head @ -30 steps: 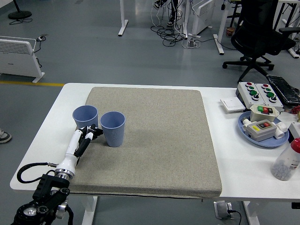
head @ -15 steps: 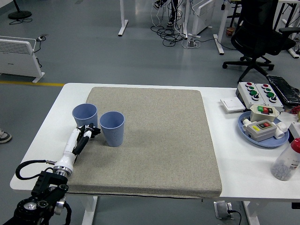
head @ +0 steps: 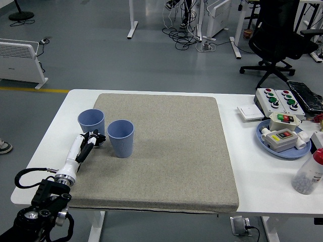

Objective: Push cup pick cup insert cup

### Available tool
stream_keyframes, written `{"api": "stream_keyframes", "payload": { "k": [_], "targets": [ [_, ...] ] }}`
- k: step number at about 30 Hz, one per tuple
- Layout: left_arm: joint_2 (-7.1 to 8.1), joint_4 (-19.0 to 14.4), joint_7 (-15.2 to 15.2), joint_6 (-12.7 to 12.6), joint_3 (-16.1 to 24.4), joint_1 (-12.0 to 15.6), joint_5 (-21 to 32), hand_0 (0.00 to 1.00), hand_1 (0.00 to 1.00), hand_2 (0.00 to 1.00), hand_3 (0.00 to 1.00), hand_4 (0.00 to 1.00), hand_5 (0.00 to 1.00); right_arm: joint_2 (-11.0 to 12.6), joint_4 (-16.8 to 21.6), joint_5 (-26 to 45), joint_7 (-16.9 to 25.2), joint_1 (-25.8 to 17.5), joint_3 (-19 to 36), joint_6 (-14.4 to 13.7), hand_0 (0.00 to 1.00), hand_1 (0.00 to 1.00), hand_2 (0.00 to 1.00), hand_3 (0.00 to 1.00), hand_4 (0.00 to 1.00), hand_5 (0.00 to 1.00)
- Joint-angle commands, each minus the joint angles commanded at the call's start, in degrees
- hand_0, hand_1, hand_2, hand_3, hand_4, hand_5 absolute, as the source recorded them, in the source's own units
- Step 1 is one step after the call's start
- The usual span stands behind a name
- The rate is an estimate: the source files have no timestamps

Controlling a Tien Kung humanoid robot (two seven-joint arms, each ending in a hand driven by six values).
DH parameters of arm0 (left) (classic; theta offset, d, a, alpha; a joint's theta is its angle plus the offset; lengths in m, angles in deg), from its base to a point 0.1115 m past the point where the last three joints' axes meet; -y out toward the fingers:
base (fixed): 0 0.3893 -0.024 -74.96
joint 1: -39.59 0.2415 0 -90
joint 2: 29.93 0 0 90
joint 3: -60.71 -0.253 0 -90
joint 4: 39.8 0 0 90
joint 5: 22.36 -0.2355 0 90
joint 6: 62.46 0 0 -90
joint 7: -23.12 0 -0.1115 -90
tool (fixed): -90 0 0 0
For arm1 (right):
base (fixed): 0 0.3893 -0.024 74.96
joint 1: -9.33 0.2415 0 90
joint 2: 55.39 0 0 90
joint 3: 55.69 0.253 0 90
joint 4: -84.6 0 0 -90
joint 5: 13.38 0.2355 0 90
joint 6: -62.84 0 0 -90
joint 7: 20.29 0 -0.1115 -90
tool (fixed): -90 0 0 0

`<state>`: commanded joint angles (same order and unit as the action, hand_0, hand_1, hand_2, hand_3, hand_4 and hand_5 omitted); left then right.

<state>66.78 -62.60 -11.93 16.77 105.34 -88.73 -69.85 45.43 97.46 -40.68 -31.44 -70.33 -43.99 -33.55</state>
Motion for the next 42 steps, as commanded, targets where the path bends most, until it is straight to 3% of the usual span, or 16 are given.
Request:
{"api": "stream_keyframes", "payload": {
  "k": [14, 23, 27, 28, 32, 33, 34, 39, 40, 42],
  "targets": [
    [0.01, 1.1, 0.1, 0.2, -1.5, -1.8, 1.2, 0.615, 0.635, 0.571, 0.502, 0.527, 0.998, -0.1, 0.0, -0.2, -0.1, 0.0, 0.1, 0.0, 0.729, 0.667, 0.704, 0.597, 0.161, 0.386],
    [0.48, 0.0, 0.5, -0.1, -0.3, -1.1, -0.2, 0.593, 0.626, 0.565, 0.502, 0.525, 0.998, -0.1, 0.0, -0.1, -0.1, 0.0, 0.0, 0.0, 0.729, 0.668, 0.704, 0.597, 0.16, 0.386],
    [1.14, -2.5, 1.2, -1.3, 2.7, 0.7, -3.4, 0.593, 0.626, 0.565, 0.502, 0.525, 0.998, 0.0, 0.0, 0.2, 0.0, 0.0, -0.1, 0.0, 0.729, 0.668, 0.704, 0.597, 0.16, 0.386],
    [1.41, -3.7, 1.3, -1.8, 4.2, 1.6, -4.8, 0.505, 0.571, 0.544, 0.502, 0.523, 0.998, 0.0, 0.0, 0.3, 0.0, 0.0, -0.3, 0.0, 0.73, 0.667, 0.704, 0.596, 0.161, 0.387],
    [2.26, -7.4, 1.8, -3.3, 8.7, 4.4, -8.5, 0.505, 0.571, 0.544, 0.502, 0.523, 0.998, 0.0, 0.0, 0.6, 0.1, 0.0, -0.4, -0.1, 0.73, 0.667, 0.704, 0.596, 0.161, 0.387],
    [2.53, -9.0, 1.8, -4.0, 10.1, 5.5, -9.7, 0.505, 0.571, 0.544, 0.502, 0.523, 0.998, 0.0, 0.0, 0.7, 0.1, -0.1, -0.5, -0.1, 0.73, 0.667, 0.704, 0.596, 0.161, 0.387],
    [2.59, -9.4, 1.8, -4.2, 10.6, 5.8, -10.1, 0.424, 0.531, 0.516, 0.486, 0.536, 0.998, 0.0, 0.0, 0.7, 0.2, -0.1, -0.5, -0.1, 0.73, 0.667, 0.704, 0.596, 0.161, 0.386],
    [3.62, -16.6, 0.8, -6.8, 15.1, 9.1, -13.8, 0.424, 0.531, 0.516, 0.486, 0.536, 0.998, 0.0, -0.1, 0.9, 0.2, -0.1, -0.6, -0.1, 0.73, 0.667, 0.704, 0.596, 0.161, 0.386],
    [4.1, -18.4, 0.6, -7.4, 15.9, 9.8, -14.9, 0.356, 0.512, 0.508, 0.471, 0.705, 0.826, 0.0, -0.1, 1.1, 0.3, -0.1, -0.7, -0.1, 0.73, 0.667, 0.704, 0.596, 0.161, 0.387],
    [5.5, -22.8, 0.5, -9.8, 17.5, 11.0, -18.1, 0.356, 0.512, 0.508, 0.471, 0.705, 0.826, 0.1, -0.1, 1.5, 0.4, 0.0, -0.9, -0.2, 0.73, 0.667, 0.704, 0.596, 0.161, 0.387]
  ]
}}
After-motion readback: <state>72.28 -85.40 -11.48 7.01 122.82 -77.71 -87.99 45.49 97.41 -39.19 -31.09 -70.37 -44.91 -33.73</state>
